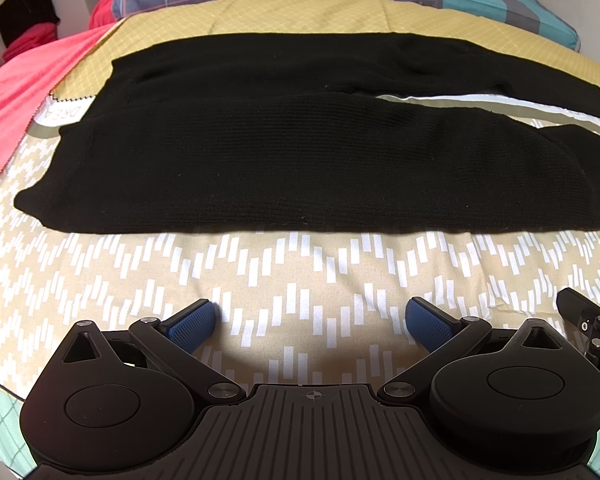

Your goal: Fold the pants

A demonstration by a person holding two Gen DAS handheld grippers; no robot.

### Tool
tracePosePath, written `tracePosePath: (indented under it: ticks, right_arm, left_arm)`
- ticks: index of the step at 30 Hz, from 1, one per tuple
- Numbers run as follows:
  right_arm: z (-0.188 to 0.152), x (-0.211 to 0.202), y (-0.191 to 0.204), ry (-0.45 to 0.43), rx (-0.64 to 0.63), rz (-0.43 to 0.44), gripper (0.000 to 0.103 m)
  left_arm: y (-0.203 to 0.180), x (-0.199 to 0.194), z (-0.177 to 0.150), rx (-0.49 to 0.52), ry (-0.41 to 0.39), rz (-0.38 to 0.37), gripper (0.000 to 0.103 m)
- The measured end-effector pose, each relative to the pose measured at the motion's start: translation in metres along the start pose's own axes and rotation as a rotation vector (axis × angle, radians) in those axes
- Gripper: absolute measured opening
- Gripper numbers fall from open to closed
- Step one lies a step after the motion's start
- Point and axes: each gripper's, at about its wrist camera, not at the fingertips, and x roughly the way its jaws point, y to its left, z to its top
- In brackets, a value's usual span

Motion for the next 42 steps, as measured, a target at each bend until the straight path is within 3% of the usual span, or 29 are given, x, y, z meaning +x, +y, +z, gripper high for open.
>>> tracePosePath:
  ticks: [8,10,14,17,21,23,26,27,28,30,32,34,36,38,41,42]
  right_arm:
    - [-0.008,-0.003,-0.001,-0.045,-0.016,0.02,0.103]
    - [-0.006,-0.006,-0.008,-0.035,-0.021,0.058,0.103]
    - [0.009,-0.017,-0.046,-0.062,0.068,0.132,0.103]
    - [0.031,-0.019,-0.094,-0.11,0.174,0.045,0.103]
    - [0.057,0.006,-0.173,-0.09,0.397,-0.065,0.101]
    - [0.066,0.024,-0.202,-0.088,0.471,-0.134,0.092]
    - [0.075,0.048,-0.228,-0.096,0.53,-0.228,0.081]
    - [0.078,0.052,-0.228,-0.112,0.519,-0.254,0.066]
    - [0.082,0.056,-0.226,-0.109,0.506,-0.276,0.038]
    - [0.085,0.059,-0.218,-0.124,0.458,-0.272,0.014]
    - [0.083,0.05,-0.219,-0.153,0.403,-0.279,0.012]
    - [0.075,0.031,-0.235,-0.229,0.425,-0.321,0.011]
    - [0.065,0.031,-0.264,-0.198,0.507,-0.414,0.007]
    - [0.054,0.041,-0.284,-0.143,0.548,-0.381,0.008]
    - [0.055,0.029,-0.28,-0.19,0.558,-0.379,0.011]
    - [0.056,0.026,-0.279,-0.202,0.583,-0.395,0.023]
  left_arm:
    - [0.005,-0.018,-0.001,0.062,-0.029,-0.053,0.103]
    - [0.009,-0.034,0.003,0.08,-0.095,-0.067,0.103]
    - [0.024,-0.052,0.026,0.075,-0.241,-0.026,0.103]
    - [0.043,-0.035,0.052,0.025,-0.262,-0.029,0.103]
    - [0.077,0.014,0.079,-0.087,-0.18,0.05,0.103]
    - [0.096,0.036,0.083,-0.145,-0.121,0.065,0.103]
    - [0.106,0.038,0.076,-0.148,-0.166,0.054,0.103]
    - [0.106,0.038,0.075,-0.149,-0.171,0.048,0.103]
    - [0.107,0.038,0.074,-0.151,-0.176,0.041,0.103]
    - [0.108,0.039,0.075,-0.153,-0.182,0.035,0.103]
    - [0.106,0.041,0.075,-0.149,-0.185,0.04,0.103]
    - [0.106,0.04,0.072,-0.136,-0.194,0.037,0.103]
    - [0.107,0.039,0.066,-0.124,-0.209,0.032,0.103]
    - [0.104,0.039,0.062,-0.105,-0.217,0.041,0.103]
    - [0.103,0.042,0.061,-0.077,-0.222,0.054,0.103]
    - [0.103,0.042,0.06,-0.071,-0.225,0.053,0.103]
